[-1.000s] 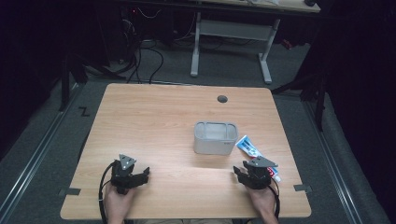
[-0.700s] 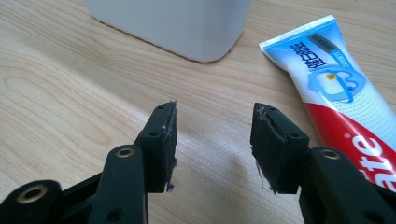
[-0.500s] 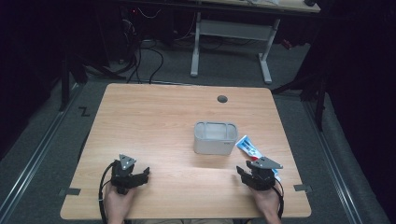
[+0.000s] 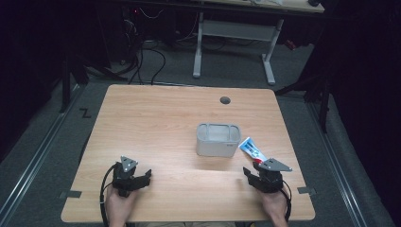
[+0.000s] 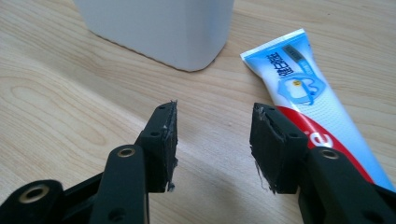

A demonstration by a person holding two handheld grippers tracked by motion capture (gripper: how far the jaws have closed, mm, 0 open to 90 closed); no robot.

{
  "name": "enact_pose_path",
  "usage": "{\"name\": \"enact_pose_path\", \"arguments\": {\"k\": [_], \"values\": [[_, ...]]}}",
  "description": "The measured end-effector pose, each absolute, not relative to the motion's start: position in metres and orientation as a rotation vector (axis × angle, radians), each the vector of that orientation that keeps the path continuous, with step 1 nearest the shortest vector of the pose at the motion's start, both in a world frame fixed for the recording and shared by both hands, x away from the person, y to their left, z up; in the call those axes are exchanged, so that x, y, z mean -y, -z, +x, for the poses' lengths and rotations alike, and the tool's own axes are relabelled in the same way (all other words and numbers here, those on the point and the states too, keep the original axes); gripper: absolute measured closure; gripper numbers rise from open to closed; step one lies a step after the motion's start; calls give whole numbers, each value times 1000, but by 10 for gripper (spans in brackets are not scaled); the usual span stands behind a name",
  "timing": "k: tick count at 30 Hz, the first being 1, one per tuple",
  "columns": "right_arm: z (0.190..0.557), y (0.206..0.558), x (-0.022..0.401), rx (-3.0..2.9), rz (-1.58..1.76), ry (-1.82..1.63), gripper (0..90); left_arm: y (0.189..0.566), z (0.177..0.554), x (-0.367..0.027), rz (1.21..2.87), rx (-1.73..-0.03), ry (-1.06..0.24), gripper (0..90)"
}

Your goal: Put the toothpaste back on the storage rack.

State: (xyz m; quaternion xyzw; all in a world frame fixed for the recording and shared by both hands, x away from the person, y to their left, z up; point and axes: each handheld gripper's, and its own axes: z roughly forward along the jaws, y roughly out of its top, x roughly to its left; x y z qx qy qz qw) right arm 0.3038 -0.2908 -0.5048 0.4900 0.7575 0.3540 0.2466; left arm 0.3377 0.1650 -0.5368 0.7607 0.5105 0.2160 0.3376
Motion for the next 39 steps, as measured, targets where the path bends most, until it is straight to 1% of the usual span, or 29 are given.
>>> {"name": "enact_pose_path", "arguments": {"k": [13,30,39], "values": [[307,496,302,-2025,1357,-961,514,537,338,-165,1982,-1330,-561,206],[324,488,320,-1998,1401,-930,505,537,338,-165,1982,-1330,-563,206],[337,483,330,-2002,1442,-889,479,537,338,-165,1982,-1330,-563,206]]}}
